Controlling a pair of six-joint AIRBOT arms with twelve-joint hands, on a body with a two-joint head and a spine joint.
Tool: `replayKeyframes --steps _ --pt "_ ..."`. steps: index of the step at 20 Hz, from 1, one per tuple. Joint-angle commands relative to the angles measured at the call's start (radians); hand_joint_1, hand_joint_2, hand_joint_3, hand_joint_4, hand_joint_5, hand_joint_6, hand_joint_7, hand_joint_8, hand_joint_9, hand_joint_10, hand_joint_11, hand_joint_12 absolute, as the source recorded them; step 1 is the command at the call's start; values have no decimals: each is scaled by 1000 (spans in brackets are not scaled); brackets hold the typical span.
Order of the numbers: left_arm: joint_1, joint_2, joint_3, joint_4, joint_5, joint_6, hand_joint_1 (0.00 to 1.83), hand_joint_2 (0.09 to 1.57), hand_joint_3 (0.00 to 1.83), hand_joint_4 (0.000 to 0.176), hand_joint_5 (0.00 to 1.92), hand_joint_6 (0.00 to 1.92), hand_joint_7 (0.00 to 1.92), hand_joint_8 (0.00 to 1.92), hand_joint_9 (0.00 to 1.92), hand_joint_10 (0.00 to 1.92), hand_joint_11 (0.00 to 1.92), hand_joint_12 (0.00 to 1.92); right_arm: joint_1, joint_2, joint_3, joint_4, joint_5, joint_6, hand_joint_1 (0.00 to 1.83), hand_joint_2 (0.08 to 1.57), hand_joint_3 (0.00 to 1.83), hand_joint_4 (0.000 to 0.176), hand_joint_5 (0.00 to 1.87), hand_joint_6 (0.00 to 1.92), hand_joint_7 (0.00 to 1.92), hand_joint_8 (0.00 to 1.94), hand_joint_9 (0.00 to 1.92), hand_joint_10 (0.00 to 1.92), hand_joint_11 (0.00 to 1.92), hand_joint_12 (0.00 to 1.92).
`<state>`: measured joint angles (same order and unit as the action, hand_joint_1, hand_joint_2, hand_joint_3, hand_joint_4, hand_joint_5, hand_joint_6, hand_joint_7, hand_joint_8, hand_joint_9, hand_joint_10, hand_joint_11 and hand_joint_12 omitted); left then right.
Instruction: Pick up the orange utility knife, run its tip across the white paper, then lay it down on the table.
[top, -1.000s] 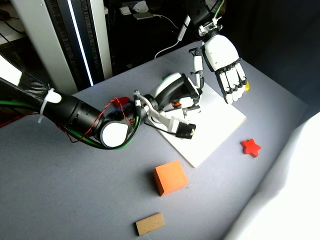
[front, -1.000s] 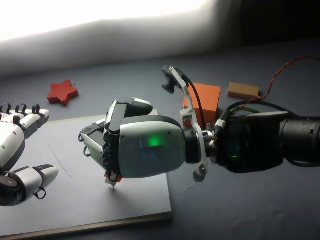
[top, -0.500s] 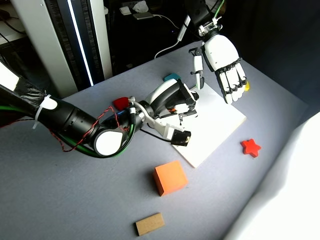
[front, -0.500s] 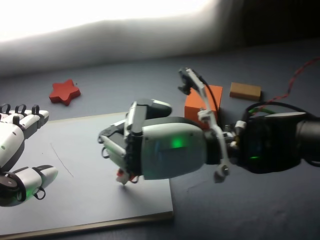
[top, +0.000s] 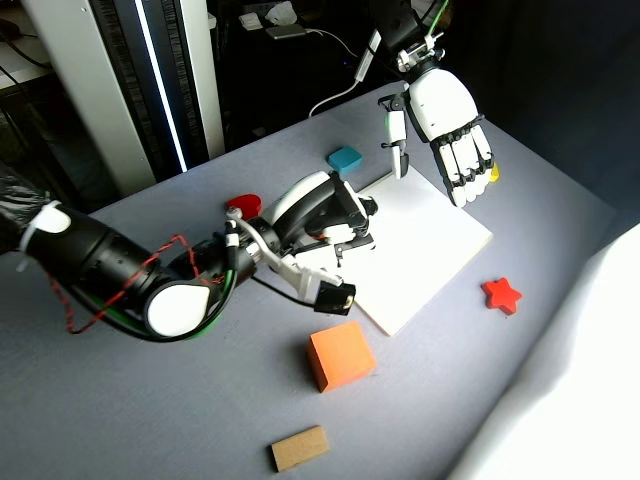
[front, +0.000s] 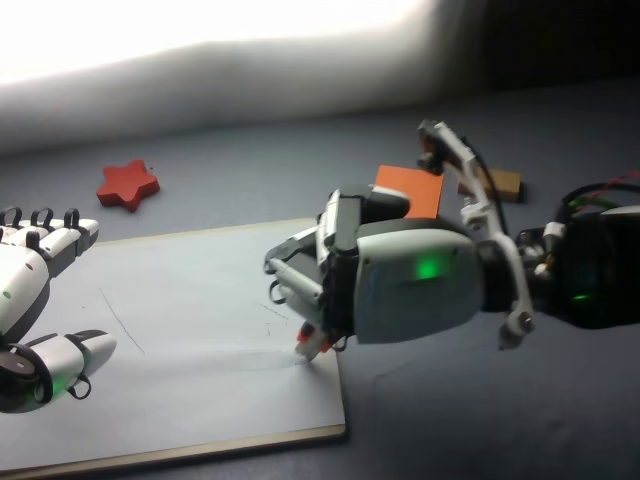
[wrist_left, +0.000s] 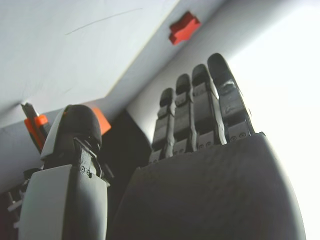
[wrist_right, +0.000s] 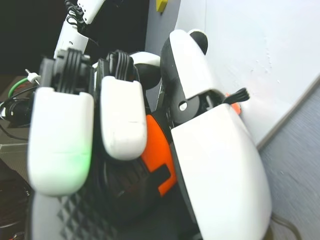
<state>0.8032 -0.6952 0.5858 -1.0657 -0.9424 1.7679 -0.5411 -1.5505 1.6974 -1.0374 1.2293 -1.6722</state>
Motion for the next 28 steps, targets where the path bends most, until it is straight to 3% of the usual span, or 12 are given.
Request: replayKeyframes --steps 1,7,8,12,14,18,22,24,25,26,28 --pt "0 3 5 43 -93 -1 486 1289 0 8 118 3 187 5 192 7 0 734 7 15 -9 83 69 -18 1522 1359 0 176 1452 1921 1626 1941 1726 1921 1813 1921" --pt "0 3 5 43 -93 -1 483 1281 0 10 131 5 206 8 227 12 0 795 32 165 -235 417 -34 19 1510 1370 0 176 1424 1921 1654 1941 1754 1921 1844 1921" --pt "0 3 5 43 -93 -1 493 1278 0 8 139 7 206 5 223 9 0 788 33 197 -290 510 -87 32 1511 1374 0 176 1428 1921 1653 1941 1754 1921 1845 1921" --pt "1 3 3 43 -93 -1 437 1295 3 12 125 1 186 1 195 1 0 737 15 357 -581 1104 -397 32 1505 1362 0 176 1443 1921 1655 1941 1760 1921 1850 1921" --pt "1 3 3 43 -93 -1 423 1300 5 9 117 0 178 0 194 1 0 725 -5 406 -667 1252 -451 36 1483 1381 0 176 1460 1921 1661 1941 1766 1921 1851 1921" --pt "2 3 2 43 -93 -1 441 1295 1 9 128 3 183 3 194 0 0 697 -61 440 -725 1335 -458 58 1502 1365 0 176 1445 1921 1625 1941 1729 1921 1819 1921" --pt "3 3 1 44 -93 -2 420 1297 1 11 106 4 168 0 180 0 0 710 -107 434 -730 1342 -438 71 1523 1351 0 176 1401 1921 1548 1941 1657 1921 1742 1921" --pt "7 4 0 44 -93 -2 442 1289 0 11 122 8 181 4 192 6 0 718 -114 420 -721 1350 -439 73 1456 1374 0 176 1182 1921 1417 1941 1551 1921 1624 1921" --pt "7 4 1 44 -93 -3 438 1290 0 11 121 5 182 2 190 4 0 699 -116 411 -717 1350 -439 73 1033 1505 0 0 606 1892 1301 1941 1451 1921 1516 1921" --pt "7 4 1 44 -93 -3 437 1290 0 11 122 5 184 3 197 6 0 696 -116 400 -709 1350 -444 71 1064 1505 0 0 464 1754 748 1937 1238 1921 1254 1921" --pt "6 3 0 44 -96 -3 446 1288 0 8 130 7 191 4 190 3 0 702 -112 376 -690 1350 -451 61 1043 1512 0 0 418 1750 589 1900 900 1921 908 1921"
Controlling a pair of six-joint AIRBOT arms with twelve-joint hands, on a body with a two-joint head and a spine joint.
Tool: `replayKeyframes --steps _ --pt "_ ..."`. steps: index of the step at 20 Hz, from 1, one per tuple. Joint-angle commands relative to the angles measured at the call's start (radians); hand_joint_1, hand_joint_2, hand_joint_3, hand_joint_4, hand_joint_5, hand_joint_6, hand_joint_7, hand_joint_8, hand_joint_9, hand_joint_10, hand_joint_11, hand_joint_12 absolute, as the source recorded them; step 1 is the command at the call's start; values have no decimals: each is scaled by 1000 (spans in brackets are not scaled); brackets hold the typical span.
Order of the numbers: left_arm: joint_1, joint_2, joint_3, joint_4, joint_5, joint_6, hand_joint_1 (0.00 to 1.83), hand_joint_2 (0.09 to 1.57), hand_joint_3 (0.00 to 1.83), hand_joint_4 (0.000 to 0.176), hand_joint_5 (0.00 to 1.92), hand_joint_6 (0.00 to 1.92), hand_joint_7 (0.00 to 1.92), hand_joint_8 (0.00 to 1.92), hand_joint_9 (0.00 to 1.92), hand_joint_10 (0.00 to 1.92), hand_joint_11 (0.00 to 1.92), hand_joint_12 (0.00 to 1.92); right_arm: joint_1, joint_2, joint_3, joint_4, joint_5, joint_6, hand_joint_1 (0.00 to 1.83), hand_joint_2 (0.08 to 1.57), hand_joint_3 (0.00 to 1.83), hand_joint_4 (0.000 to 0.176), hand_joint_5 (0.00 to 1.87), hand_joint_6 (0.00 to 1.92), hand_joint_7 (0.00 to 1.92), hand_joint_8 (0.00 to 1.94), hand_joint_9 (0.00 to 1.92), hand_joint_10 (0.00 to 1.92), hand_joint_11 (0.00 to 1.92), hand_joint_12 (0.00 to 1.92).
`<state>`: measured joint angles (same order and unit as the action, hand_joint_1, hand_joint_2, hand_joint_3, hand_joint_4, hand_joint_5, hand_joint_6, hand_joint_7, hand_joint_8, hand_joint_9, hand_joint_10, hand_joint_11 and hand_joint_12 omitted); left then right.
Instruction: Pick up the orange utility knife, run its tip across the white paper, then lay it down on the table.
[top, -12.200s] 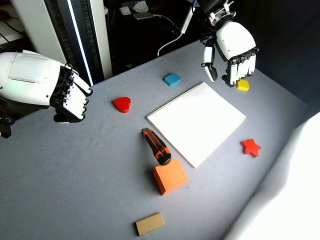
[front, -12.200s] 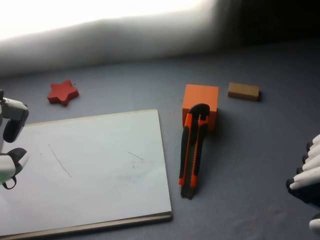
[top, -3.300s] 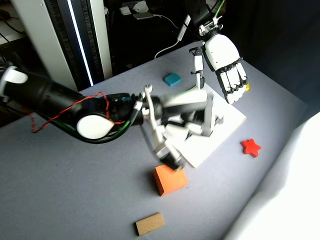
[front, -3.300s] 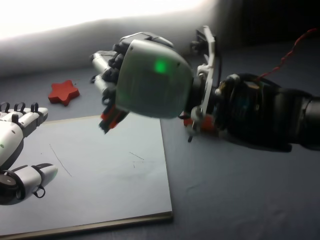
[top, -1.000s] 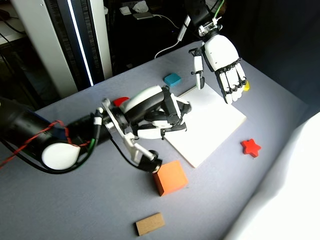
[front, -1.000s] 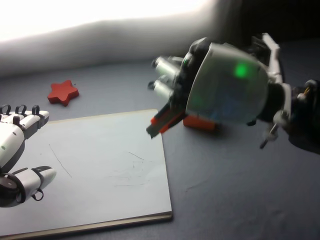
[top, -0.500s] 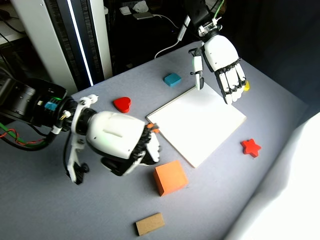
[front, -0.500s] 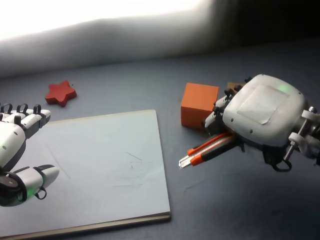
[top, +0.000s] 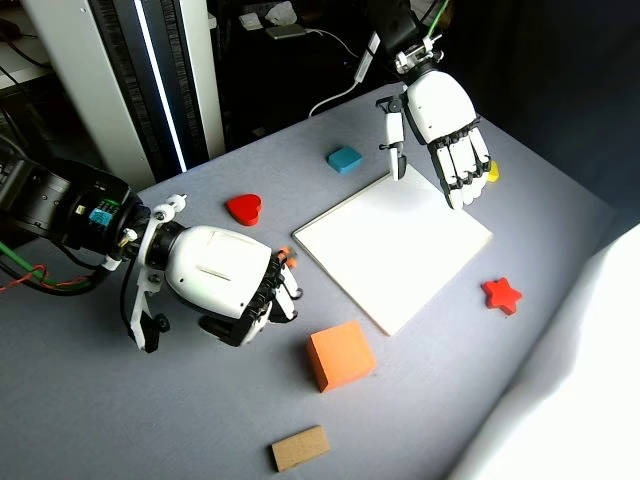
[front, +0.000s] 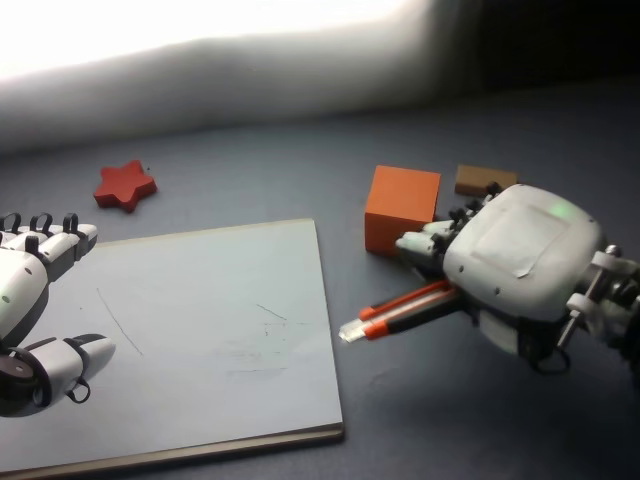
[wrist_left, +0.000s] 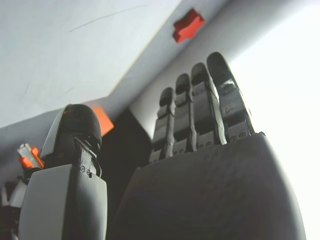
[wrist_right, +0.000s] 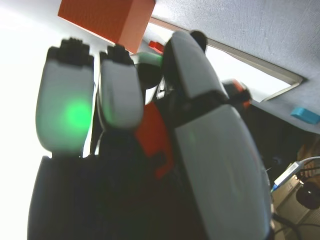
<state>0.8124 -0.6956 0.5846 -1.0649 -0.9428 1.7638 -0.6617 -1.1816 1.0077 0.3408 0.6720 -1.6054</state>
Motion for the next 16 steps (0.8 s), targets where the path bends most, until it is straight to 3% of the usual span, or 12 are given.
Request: replayKeyframes --steps 1,4,5,6,7,8,10,11,12,13,14,16 --pt "-3 4 0 43 -95 1 428 1292 0 11 131 6 202 6 202 6 0 716 11 1 5 -28 103 -11 1039 1501 0 0 442 1705 572 1886 737 1921 746 1921" --pt "-3 4 -2 43 -95 1 418 1296 1 8 132 3 183 2 187 2 0 689 17 -8 12 -28 99 -33 997 1462 0 0 472 1692 444 1930 372 1921 509 1921" --pt "-3 4 -2 43 -95 1 420 1296 1 9 131 2 181 1 183 1 0 691 15 -8 12 -28 99 -35 964 1424 0 0 485 1719 197 1862 262 1921 424 1921" --pt "-3 4 -2 43 -95 1 417 1301 3 8 122 1 172 0 160 0 0 657 10 -7 12 -28 99 -36 1015 1306 0 0 235 1568 118 1645 192 1837 317 1921" --pt "-3 4 -2 43 -95 1 417 1303 3 10 123 1 170 0 161 2 0 629 3 -6 12 -28 99 -38 959 1295 0 0 144 1334 132 1351 122 1713 191 1921" --pt "-3 4 -2 43 -95 1 417 1304 3 11 123 1 169 0 162 2 0 623 -2 -4 10 -28 99 -39 944 1292 0 0 139 1248 155 1243 111 1674 158 1921" --pt "-3 4 -2 43 -95 1 417 1304 3 11 123 1 169 0 162 2 0 623 -13 1 5 -28 101 -40 944 1292 0 0 139 1248 155 1243 111 1674 158 1921" --pt "-3 4 -2 43 -95 0 406 1308 5 11 105 0 162 0 164 3 0 625 -22 5 0 -28 105 -44 823 1284 0 0 74 939 191 835 76 1373 31 1873" --pt "-3 4 -2 43 -95 0 423 1302 2 9 122 7 185 8 174 6 0 626 -27 9 -3 -28 108 -47 725 1226 0 0 14 521 161 427 31 990 5 1522" --pt "-3 4 -2 43 -95 0 426 1302 1 10 128 9 176 3 174 6 0 624 -32 15 -8 -28 109 -48 671 1194 0 0 18 313 181 207 44 766 0 1338" --pt "-3 4 -2 43 -95 0 413 1303 1 13 130 6 164 1 168 2 0 631 -37 20 -11 -29 110 -48 510 1091 0 0 2 19 133 5 49 359 0 850" --pt "-3 4 -2 43 -95 0 415 1300 0 10 134 6 164 1 165 1 0 636 -44 24 -12 -29 113 -47 406 983 0 0 0 0 10 4 7 34 0 164"
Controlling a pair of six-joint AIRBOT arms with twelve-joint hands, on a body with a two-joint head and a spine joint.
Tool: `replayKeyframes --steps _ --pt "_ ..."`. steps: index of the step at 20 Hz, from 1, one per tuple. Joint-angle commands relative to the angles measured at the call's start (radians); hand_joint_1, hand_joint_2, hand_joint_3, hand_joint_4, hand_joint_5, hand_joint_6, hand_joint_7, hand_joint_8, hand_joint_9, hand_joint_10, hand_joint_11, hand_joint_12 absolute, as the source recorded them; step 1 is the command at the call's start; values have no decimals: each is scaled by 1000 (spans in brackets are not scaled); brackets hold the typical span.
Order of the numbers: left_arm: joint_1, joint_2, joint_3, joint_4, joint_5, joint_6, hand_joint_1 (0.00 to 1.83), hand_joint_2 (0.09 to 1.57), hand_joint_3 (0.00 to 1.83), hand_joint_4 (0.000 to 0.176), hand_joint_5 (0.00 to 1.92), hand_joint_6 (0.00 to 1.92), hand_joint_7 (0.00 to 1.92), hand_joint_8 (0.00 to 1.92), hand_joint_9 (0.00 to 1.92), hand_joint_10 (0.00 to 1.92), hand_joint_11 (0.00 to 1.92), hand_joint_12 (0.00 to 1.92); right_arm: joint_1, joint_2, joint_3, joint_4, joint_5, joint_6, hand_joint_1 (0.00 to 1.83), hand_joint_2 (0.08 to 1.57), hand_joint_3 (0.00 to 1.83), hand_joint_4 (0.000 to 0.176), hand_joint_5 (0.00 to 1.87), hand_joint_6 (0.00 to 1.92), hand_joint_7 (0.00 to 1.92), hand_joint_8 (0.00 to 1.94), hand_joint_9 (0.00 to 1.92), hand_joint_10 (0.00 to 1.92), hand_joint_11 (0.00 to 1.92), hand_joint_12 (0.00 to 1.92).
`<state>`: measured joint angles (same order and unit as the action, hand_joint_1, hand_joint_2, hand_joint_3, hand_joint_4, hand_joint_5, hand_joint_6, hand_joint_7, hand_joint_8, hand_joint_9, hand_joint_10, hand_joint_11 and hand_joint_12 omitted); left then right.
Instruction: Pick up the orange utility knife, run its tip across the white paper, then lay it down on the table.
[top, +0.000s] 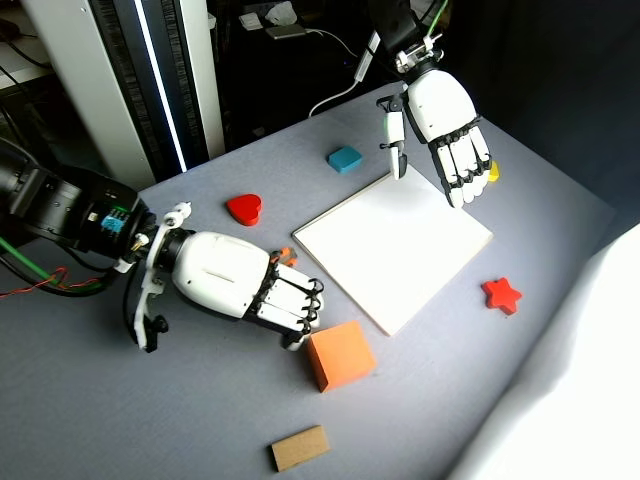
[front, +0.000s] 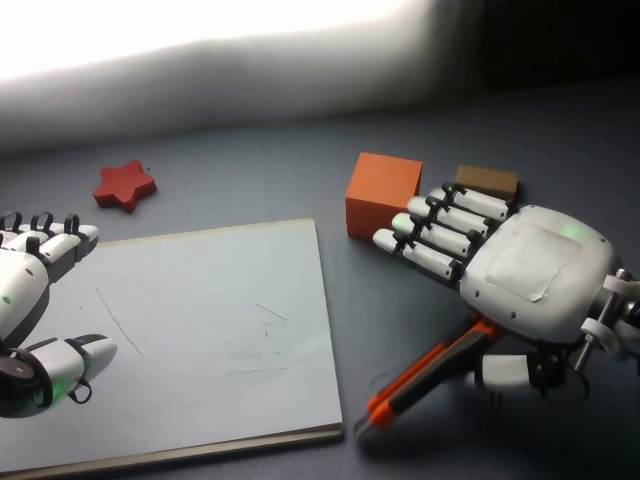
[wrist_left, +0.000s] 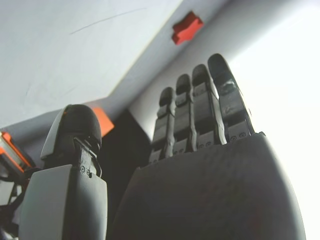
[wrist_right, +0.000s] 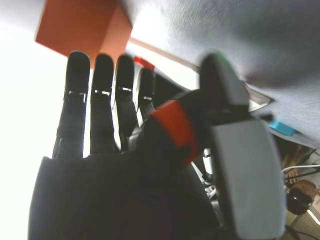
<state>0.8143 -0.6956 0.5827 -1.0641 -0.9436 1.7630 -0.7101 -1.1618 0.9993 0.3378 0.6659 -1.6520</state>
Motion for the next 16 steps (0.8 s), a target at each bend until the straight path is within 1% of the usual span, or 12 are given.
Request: replayKeyframes --steps 1,2,4,5,6,7,12,16 --pt "-4 4 0 42 -95 1 414 1299 0 10 132 5 165 1 169 2 0 637 2 5 -4 -26 122 -2 368 934 0 0 0 0 1 0 1 6 0 32" --pt "-4 4 -1 42 -95 1 414 1300 0 10 138 7 168 2 168 1 0 638 2 5 -4 -30 124 -2 326 894 0 0 0 0 0 0 0 0 0 6" --pt "-3 4 0 42 -95 1 377 1307 3 13 126 1 169 1 160 1 0 629 2 6 -5 -35 130 -2 301 864 0 0 0 0 0 0 0 0 0 0" --pt "-3 4 0 42 -95 1 407 1304 1 9 131 3 172 2 162 2 0 619 2 7 -6 -36 130 -2 290 868 0 0 0 0 0 0 0 0 0 0" --pt "-3 4 0 42 -95 1 437 1293 0 7 145 6 186 4 177 6 0 672 3 8 -6 -37 132 -2 284 863 0 0 0 0 0 0 0 0 0 0" --pt "-3 4 0 42 -95 1 436 1294 0 7 146 4 185 2 176 5 0 664 3 9 -6 -37 134 -2 294 861 0 0 0 0 0 0 0 0 0 0" --pt "-3 4 0 42 -95 1 409 1300 1 12 119 1 172 0 171 1 0 680 17 14 -8 -45 148 -3 310 869 0 0 0 0 0 0 0 0 0 0" --pt "-3 4 1 42 -95 1 424 1293 0 15 126 3 185 2 178 3 0 702 20 63 -52 -59 158 4 278 882 0 0 0 0 0 0 0 0 0 0"
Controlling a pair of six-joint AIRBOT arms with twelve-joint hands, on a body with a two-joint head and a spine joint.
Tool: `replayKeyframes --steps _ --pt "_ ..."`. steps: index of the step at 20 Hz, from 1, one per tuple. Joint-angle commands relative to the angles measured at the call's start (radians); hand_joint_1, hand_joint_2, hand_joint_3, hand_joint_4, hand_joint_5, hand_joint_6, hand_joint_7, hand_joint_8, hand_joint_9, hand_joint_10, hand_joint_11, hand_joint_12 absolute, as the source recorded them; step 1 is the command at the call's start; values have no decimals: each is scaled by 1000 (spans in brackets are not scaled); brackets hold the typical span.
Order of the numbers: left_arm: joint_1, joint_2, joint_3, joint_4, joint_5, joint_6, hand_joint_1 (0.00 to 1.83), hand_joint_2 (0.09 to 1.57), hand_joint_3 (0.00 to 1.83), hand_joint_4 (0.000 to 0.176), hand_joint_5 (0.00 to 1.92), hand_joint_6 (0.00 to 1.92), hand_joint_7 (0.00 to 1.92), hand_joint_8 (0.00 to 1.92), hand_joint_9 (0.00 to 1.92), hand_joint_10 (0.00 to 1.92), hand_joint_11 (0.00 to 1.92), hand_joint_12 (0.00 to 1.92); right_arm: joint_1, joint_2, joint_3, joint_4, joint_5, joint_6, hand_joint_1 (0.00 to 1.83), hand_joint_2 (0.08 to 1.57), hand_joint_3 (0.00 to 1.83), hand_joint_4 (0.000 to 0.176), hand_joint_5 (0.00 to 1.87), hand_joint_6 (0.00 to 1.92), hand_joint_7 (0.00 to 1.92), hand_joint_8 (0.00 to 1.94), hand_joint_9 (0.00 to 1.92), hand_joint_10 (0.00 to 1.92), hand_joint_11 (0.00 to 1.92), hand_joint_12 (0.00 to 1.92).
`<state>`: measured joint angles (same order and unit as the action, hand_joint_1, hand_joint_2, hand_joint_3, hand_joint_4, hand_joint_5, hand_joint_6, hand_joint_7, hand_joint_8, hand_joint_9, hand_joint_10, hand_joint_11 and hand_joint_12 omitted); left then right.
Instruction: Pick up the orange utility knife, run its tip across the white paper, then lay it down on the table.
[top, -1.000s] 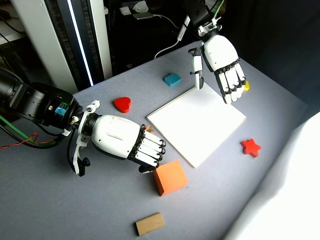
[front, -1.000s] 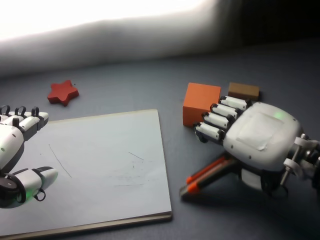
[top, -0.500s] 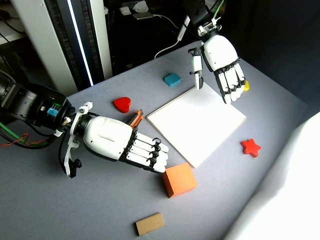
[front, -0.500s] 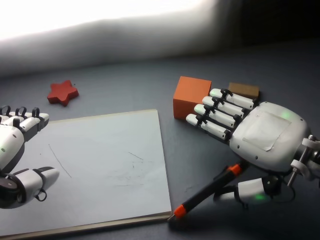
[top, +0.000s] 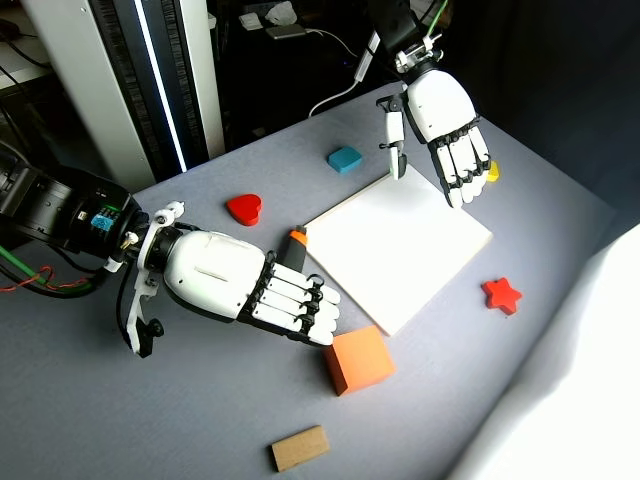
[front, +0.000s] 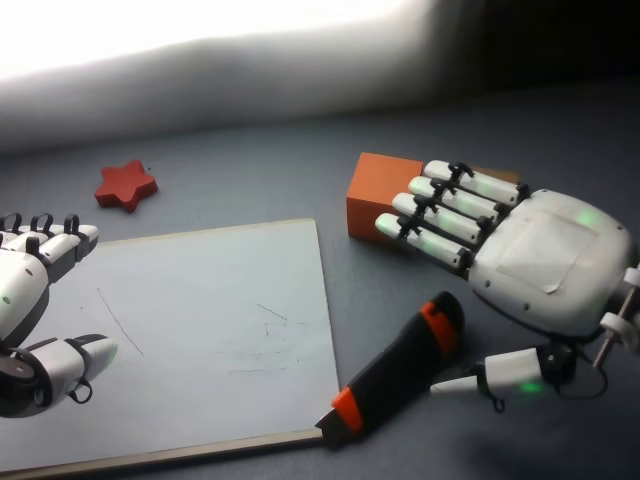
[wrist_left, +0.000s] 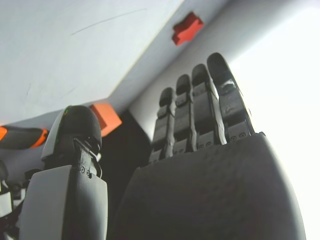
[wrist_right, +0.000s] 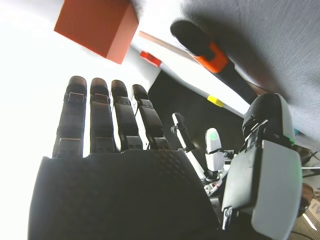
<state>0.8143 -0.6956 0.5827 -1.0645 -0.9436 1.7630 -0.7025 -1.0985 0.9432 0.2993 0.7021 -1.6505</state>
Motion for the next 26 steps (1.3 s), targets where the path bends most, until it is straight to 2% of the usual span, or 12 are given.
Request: replayKeyframes --steps 1,4,6,7,9,10,11,17,18,19,21,26 --pt "-3 4 1 43 -95 1 424 1293 0 14 121 1 184 1 176 1 0 684 10 21 -12 -21 129 3 199 935 0 0 0 0 0 0 0 0 0 0" --pt "-14 10 1 51 -95 1 384 1291 0 15 153 12 234 12 257 26 0 838 10 125 -95 -21 124 26 2 1053 22 0 87 25 182 24 120 46 16 23" --pt "-43 28 -5 52 -94 8 327 1289 0 15 277 34 389 31 422 67 0 1236 19 243 -183 -21 45 81 0 1133 8 0 306 85 464 64 339 176 0 836" --pt "-71 43 -11 52 -78 42 333 1281 0 0 429 48 550 41 543 99 33 1374 9 318 -232 -21 -17 111 17 1162 3 0 395 292 593 190 346 651 0 1273" --pt "-115 65 -11 52 -1 76 358 1281 0 0 677 69 808 66 662 353 117 1544 -14 429 -306 -21 -94 202 67 1167 0 0 399 1062 589 1013 451 1363 142 1807" --pt "-137 76 -12 51 35 94 391 1275 0 0 765 124 826 358 606 773 182 1616 -29 486 -334 -21 -120 252 61 1170 1 0 519 1150 690 1214 551 1523 316 1898" --pt "-169 84 -18 48 52 127 397 1295 2 0 793 504 678 1214 550 1435 289 1795 -61 547 -365 -21 -108 290 109 1186 3 0 617 1430 844 1526 728 1875 540 1920" --pt "-320 70 -27 29 136 241 454 1319 2 0 665 1363 681 1799 655 1918 534 1921 -241 685 -397 -135 30 541 46 1223 9 0 659 1574 879 1661 799 1921 610 1921" --pt "-342 67 -30 12 150 264 687 1345 7 106 586 1588 663 1813 643 1920 536 1921 -279 689 -397 -151 70 560 46 1228 8 0 642 1607 863 1681 786 1921 604 1921" --pt "-392 55 -36 -47 166 338 710 1372 14 173 531 1700 632 1825 625 1921 532 1921 -356 684 -395 -181 172 588 30 1234 8 0 636 1616 843 1704 778 1921 621 1921" --pt "-426 44 -43 -71 175 376 693 1384 17 175 511 1733 625 1840 616 1921 532 1921 -491 655 -359 -252 329 637 23 1235 8 0 640 1622 843 1706 780 1921 621 1921" --pt "-422 45 -46 -71 176 376 710 1381 6 176 524 1715 652 1803 630 1921 537 1921 -491 647 -336 -250 310 753 3 1244 4 0 649 1658 835 1720 761 1921 603 1921"
